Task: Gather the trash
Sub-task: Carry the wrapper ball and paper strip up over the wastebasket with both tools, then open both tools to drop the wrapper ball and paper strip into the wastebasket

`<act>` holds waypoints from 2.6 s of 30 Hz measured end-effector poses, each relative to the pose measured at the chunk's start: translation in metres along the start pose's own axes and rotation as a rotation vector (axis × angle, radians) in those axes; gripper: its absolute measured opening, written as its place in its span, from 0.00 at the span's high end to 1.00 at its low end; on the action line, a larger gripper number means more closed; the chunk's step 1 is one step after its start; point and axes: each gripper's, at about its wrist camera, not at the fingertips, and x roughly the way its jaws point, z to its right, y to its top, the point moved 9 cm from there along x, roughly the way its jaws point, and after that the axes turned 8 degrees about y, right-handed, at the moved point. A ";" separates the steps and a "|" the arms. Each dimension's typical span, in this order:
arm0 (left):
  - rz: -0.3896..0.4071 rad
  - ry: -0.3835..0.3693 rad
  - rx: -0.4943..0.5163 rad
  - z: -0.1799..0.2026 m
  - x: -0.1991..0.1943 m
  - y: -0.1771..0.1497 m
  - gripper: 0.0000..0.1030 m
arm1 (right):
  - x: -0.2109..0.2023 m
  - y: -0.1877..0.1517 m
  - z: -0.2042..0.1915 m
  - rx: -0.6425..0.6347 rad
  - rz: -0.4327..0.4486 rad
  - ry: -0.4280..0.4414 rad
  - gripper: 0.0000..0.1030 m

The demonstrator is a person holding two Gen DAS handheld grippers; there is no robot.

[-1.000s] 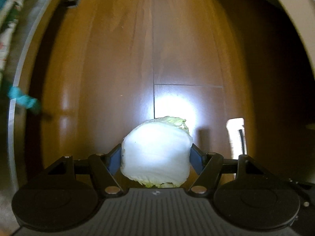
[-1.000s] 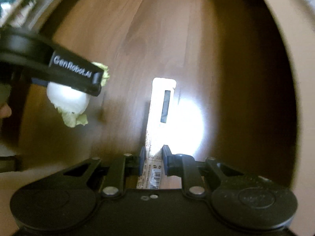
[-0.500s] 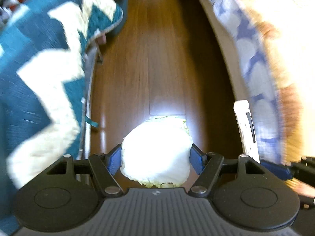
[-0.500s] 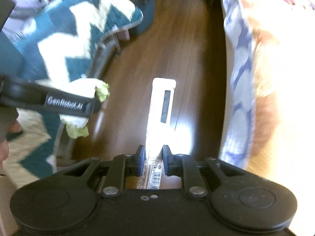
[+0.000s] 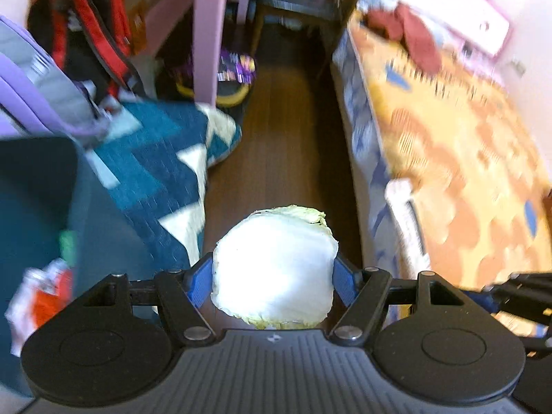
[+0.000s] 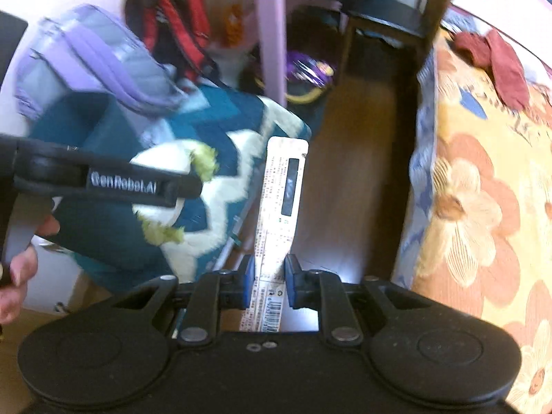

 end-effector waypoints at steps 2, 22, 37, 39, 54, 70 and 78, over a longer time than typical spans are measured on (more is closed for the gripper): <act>0.036 -0.006 -0.018 -0.014 -0.025 0.012 0.32 | -0.010 0.012 -0.018 -0.022 0.016 0.017 0.84; 0.120 0.169 -0.249 -0.239 -0.128 0.022 0.32 | 0.008 0.108 -0.223 -0.274 -0.001 0.187 0.84; -0.077 0.137 -0.237 -0.285 -0.042 -0.006 0.32 | 0.126 0.084 -0.253 -0.245 -0.232 0.143 0.84; -0.091 0.131 -0.217 -0.282 -0.033 -0.006 0.32 | 0.132 0.080 -0.253 -0.250 -0.245 0.127 0.84; -0.210 0.099 -0.182 -0.265 0.011 -0.031 0.31 | 0.155 0.054 -0.256 -0.289 -0.303 0.068 0.78; -0.172 0.065 -0.231 -0.265 -0.010 -0.041 0.25 | 0.109 0.054 -0.248 -0.241 -0.193 0.094 0.67; -0.139 0.065 -0.256 -0.265 -0.019 -0.045 0.23 | 0.082 0.053 -0.246 -0.216 -0.118 0.117 0.65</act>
